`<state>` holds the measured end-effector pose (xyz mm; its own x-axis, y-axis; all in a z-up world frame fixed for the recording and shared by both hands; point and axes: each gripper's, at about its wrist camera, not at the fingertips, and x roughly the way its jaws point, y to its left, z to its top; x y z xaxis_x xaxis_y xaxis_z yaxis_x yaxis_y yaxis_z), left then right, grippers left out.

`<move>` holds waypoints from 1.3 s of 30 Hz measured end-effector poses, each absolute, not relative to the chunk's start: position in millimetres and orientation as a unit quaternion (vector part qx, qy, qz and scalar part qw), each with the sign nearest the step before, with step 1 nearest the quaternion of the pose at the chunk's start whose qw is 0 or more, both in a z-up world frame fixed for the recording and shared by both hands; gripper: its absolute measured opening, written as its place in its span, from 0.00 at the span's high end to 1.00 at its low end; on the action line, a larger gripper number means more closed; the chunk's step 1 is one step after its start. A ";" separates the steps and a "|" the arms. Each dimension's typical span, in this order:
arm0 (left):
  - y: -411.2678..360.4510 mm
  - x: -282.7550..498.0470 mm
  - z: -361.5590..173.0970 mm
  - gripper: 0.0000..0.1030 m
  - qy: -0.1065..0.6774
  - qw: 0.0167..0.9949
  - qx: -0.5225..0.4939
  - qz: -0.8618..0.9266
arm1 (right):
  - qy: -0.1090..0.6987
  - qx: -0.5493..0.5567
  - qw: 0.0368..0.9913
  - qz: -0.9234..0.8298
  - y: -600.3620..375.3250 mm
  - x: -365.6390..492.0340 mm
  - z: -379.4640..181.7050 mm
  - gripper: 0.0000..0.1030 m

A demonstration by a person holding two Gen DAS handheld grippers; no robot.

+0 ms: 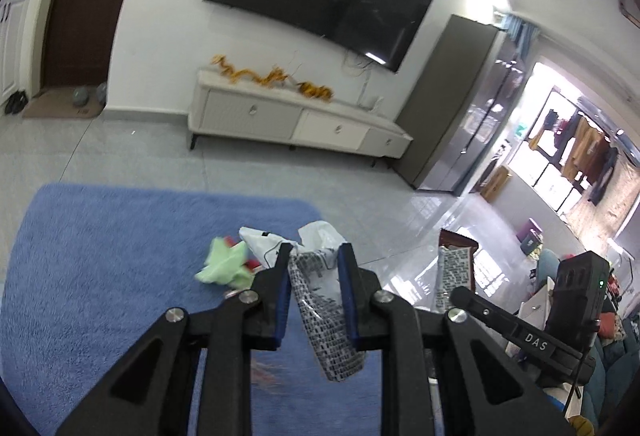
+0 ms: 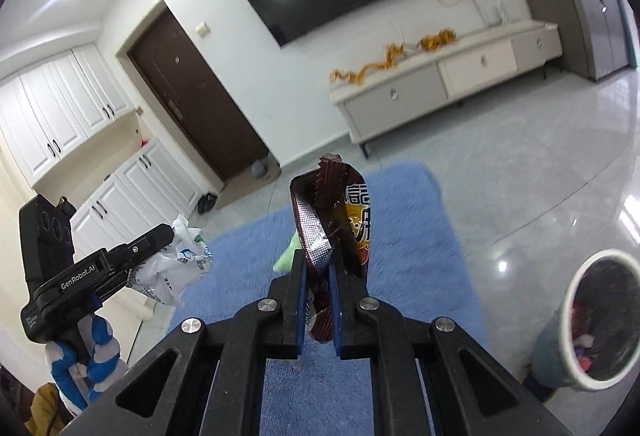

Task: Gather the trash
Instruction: 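Carry both bags over the trash bin and open both grippers to drop them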

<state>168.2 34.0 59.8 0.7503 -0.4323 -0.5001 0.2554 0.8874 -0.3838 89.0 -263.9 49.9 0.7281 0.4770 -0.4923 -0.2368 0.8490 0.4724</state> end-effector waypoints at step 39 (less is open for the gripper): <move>-408.8 256.1 -115.8 0.49 0.473 0.808 -0.032 -0.349 | 0.396 0.224 0.889 -0.048 -568.6 76.4 -111.0 0.85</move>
<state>256.1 -408.8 -115.8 0.3085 -0.5951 -0.7421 0.5344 0.7538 -0.3823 76.4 -568.6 -111.0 0.6816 0.0930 -0.7258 0.2624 0.8949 0.3611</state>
